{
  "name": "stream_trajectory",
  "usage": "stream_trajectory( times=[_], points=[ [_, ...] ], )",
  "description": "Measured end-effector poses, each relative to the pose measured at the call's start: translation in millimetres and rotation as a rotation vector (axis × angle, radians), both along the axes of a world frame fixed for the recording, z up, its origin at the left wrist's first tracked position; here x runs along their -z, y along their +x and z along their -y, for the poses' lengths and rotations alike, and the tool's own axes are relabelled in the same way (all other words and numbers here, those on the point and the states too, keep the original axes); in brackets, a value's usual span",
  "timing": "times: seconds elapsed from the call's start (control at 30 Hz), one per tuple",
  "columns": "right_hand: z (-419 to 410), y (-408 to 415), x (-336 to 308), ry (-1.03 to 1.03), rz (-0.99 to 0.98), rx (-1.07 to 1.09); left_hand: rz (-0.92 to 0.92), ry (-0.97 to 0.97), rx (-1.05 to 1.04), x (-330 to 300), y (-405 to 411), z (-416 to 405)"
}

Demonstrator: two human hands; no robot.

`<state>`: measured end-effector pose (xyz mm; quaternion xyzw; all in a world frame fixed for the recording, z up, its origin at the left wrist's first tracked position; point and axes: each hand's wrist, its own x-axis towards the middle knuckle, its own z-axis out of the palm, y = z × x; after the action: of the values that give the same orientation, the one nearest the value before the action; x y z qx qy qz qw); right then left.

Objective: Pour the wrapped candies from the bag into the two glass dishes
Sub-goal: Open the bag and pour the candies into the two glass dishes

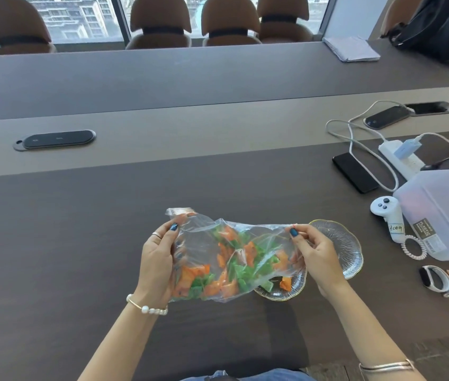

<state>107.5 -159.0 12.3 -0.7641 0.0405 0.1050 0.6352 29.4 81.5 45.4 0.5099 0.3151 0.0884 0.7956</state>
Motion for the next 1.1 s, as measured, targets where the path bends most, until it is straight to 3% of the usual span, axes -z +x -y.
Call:
stream_trajectory(
  times=[0.73, 1.1],
  points=[
    [13, 8, 36, -0.043, -0.129, 0.062, 0.14, -0.033, 0.142, -40, 7, 25],
    [20, 20, 15, 0.052, -0.155, -0.045, 0.136, 0.023, -0.031, -49, 3, 26]
  ],
)
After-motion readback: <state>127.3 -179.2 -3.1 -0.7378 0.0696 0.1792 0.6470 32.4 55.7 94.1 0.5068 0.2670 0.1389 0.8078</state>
